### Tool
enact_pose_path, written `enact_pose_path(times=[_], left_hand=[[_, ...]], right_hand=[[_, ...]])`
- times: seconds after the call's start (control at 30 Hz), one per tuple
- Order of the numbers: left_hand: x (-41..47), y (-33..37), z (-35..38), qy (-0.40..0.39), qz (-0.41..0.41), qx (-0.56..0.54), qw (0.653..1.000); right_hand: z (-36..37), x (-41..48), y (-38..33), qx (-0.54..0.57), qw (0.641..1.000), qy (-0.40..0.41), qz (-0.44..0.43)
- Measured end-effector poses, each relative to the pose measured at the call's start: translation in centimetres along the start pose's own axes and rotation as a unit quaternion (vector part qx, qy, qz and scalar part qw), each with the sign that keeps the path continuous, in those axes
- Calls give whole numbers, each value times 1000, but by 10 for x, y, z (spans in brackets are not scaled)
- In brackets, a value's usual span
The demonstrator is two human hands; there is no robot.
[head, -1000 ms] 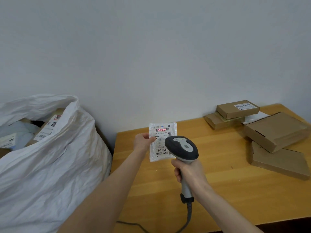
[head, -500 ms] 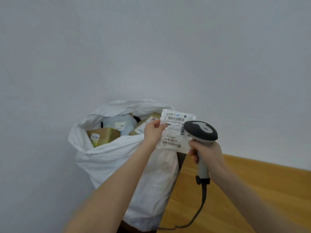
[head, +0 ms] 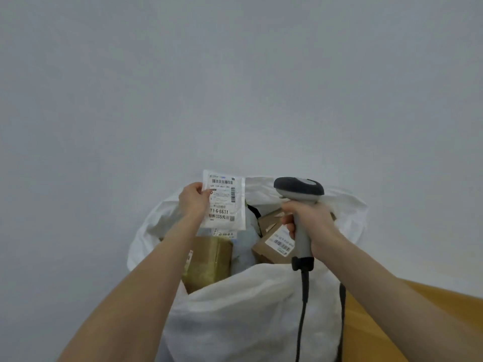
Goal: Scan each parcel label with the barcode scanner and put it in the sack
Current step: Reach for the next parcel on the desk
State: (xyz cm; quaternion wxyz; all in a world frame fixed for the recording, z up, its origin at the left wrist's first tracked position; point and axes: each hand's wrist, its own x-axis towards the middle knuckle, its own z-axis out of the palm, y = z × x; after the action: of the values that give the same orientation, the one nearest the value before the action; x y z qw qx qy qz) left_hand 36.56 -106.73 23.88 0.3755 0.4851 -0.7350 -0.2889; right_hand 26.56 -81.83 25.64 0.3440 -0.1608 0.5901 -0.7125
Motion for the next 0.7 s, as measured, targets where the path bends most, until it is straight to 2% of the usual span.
enact_pose_path(times=[0.1, 0.17, 0.23, 0.3, 0.37, 0.5, 0.7], left_hand=[[20, -19, 34, -128, 1, 41, 991], [17, -27, 60, -241, 32, 145, 959], [17, -32, 79, -301, 61, 235, 922], [23, -31, 84, -303, 80, 272, 910], [34, -25, 80, -276, 110, 282, 912], [49, -6, 59, -233, 173, 230, 929], [36, 17, 62, -242, 204, 201, 927]], right_hand=[[17, 25, 3, -8, 1000, 26, 12], [22, 37, 1, -18, 999, 35, 13], [25, 47, -5, -30, 999, 44, 9], [27, 55, -13, -37, 998, 49, 6], [26, 61, -25, -38, 998, 42, 5], [22, 71, -40, -29, 999, 33, 12], [12, 68, -39, -14, 999, 46, 9]])
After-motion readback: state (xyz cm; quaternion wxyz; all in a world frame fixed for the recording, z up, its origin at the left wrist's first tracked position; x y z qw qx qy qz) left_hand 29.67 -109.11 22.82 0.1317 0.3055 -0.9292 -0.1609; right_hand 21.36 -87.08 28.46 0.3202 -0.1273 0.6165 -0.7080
